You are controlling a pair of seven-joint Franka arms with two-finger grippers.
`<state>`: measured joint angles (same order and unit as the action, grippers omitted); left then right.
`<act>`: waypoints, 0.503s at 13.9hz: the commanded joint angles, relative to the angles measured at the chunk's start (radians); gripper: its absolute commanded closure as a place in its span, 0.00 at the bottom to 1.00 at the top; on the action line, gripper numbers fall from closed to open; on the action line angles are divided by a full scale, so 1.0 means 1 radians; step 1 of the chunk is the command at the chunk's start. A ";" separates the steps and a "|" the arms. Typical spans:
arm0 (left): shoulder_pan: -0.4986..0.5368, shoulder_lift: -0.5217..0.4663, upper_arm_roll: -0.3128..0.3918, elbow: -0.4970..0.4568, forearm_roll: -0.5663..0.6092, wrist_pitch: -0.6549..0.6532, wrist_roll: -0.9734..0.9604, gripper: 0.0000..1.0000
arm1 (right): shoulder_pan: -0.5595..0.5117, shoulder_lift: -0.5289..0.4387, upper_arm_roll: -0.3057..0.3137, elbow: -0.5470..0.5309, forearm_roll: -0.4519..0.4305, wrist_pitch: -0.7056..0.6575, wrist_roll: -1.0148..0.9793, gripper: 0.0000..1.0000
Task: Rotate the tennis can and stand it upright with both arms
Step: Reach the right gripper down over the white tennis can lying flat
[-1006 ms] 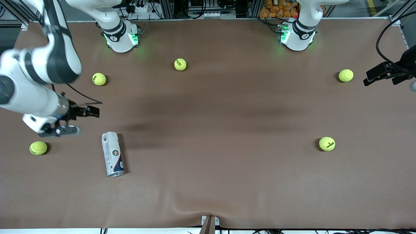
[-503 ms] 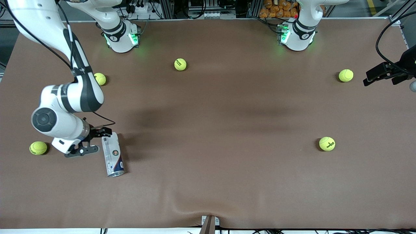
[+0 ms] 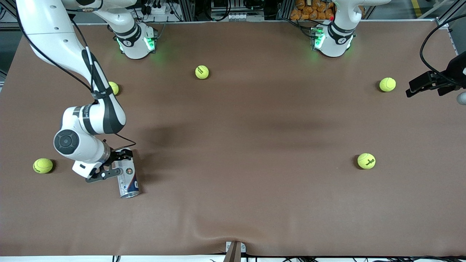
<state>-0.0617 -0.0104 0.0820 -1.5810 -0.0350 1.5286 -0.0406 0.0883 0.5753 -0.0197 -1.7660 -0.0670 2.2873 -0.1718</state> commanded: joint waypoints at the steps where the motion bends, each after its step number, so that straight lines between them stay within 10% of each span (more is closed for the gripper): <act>1: -0.003 0.001 0.004 -0.001 0.013 0.001 0.004 0.00 | 0.005 0.041 0.001 0.010 -0.014 0.044 -0.012 0.00; 7: -0.003 0.003 0.004 -0.001 0.013 0.001 0.004 0.00 | 0.008 0.072 0.001 0.014 -0.020 0.090 -0.052 0.00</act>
<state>-0.0613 -0.0070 0.0821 -1.5820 -0.0350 1.5286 -0.0406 0.1009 0.6338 -0.0192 -1.7654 -0.0762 2.3619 -0.1881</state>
